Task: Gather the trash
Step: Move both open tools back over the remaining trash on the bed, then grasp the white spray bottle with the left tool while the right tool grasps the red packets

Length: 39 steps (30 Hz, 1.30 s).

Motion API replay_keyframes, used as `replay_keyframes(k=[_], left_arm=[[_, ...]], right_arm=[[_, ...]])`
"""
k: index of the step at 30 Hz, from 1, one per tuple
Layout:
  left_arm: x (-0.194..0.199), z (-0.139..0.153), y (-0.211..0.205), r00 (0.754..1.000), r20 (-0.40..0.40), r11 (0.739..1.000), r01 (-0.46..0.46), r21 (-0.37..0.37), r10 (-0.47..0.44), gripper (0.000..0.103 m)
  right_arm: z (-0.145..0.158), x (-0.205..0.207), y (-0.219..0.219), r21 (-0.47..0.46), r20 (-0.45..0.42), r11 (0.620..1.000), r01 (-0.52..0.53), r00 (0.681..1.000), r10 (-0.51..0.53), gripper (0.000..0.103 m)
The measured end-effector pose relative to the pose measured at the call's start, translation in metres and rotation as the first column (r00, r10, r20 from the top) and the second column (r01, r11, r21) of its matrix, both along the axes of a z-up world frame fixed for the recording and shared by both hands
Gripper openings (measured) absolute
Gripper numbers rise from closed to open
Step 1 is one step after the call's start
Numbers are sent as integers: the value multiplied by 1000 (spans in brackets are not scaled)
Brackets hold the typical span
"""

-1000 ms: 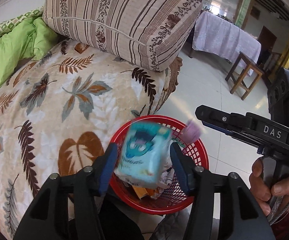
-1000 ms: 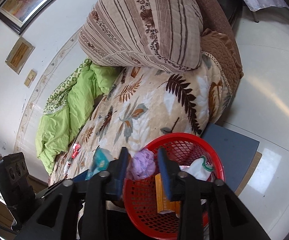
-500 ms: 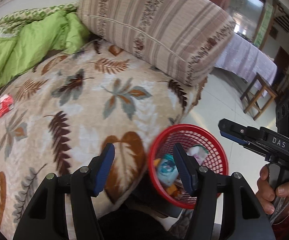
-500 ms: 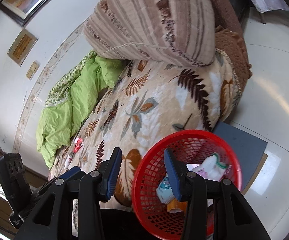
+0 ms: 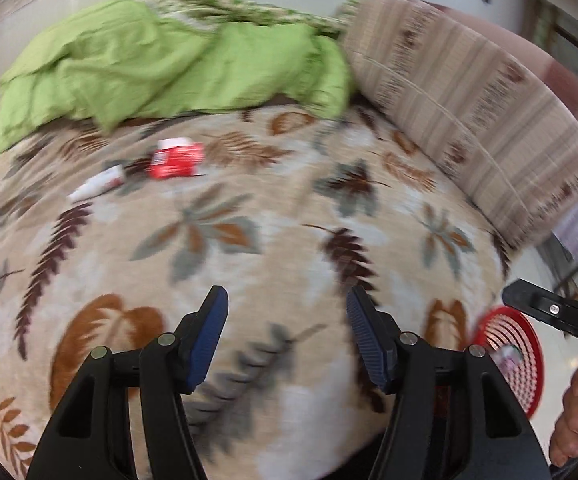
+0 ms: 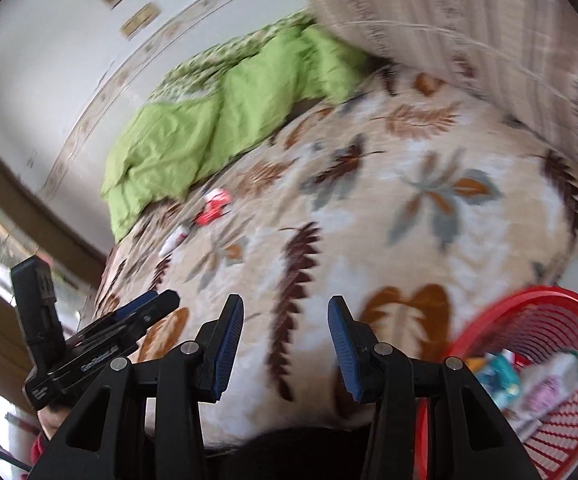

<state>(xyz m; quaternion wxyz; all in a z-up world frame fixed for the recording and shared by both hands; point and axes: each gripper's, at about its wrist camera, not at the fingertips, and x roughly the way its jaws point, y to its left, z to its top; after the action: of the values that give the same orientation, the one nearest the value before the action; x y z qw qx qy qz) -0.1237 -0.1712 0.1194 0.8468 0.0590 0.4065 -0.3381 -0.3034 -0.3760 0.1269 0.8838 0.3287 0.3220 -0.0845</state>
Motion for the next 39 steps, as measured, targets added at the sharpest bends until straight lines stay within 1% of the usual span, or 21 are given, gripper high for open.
replay_keyframes(k=[3,5,7,8,12,15,17,19,22,24,26,28,32,33,35,37,39], left_arm=[[31,-5,30,992,30,992,-126,10,126,61],[51,-8,47,977,60,978,-208,19,206,61],[69,-12,65,952,101,956,-291,28,287,61],[75,-14,73,942,112,947,-320,28,315,61],[98,-31,102,897,146,905,-425,22,417,61],[110,-43,112,874,171,881,-470,57,456,61],[118,-45,120,871,157,877,-478,52,466,61],[122,-44,125,861,157,868,-494,40,483,61],[128,-45,127,859,154,866,-499,43,488,61],[132,-47,128,861,144,866,-498,43,488,61],[135,-47,128,862,138,867,-497,42,488,61],[138,-48,128,862,128,866,-498,41,490,61],[145,-52,129,866,103,868,-495,43,489,61],[145,-53,128,866,101,868,-495,46,489,61],[147,-55,128,868,98,869,-493,52,487,61],[148,-56,127,871,98,872,-487,52,481,61],[149,-54,125,877,104,879,-475,47,469,61]], right_arm=[[4,47,20,-1,-7,997,-79,997,79,47],[4,79,32,20,-15,993,-114,993,114,47],[1,113,40,53,-25,989,-138,990,139,47],[-2,131,45,63,-32,987,-146,988,148,47],[-14,201,62,60,-64,984,-166,983,170,47],[-30,256,71,60,-88,984,-168,981,173,47],[-44,289,72,93,-101,983,-157,981,166,47],[-57,318,71,137,-113,982,-129,983,145,47],[-79,356,63,226,-115,973,-57,990,85,47],[-94,378,56,281,-116,960,6,993,28,47],[-107,394,49,333,-137,941,68,990,-23,47],[-117,404,44,358,-162,922,147,982,-93,47],[-129,425,36,386,-162,896,220,972,-169,47],[-130,428,35,392,-165,890,234,969,-182,45],[-132,431,32,377,-187,888,265,960,-207,25],[-136,429,29,384,-187,885,262,961,-203,21],[-133,421,28,370,-174,898,236,968,-182,19]])
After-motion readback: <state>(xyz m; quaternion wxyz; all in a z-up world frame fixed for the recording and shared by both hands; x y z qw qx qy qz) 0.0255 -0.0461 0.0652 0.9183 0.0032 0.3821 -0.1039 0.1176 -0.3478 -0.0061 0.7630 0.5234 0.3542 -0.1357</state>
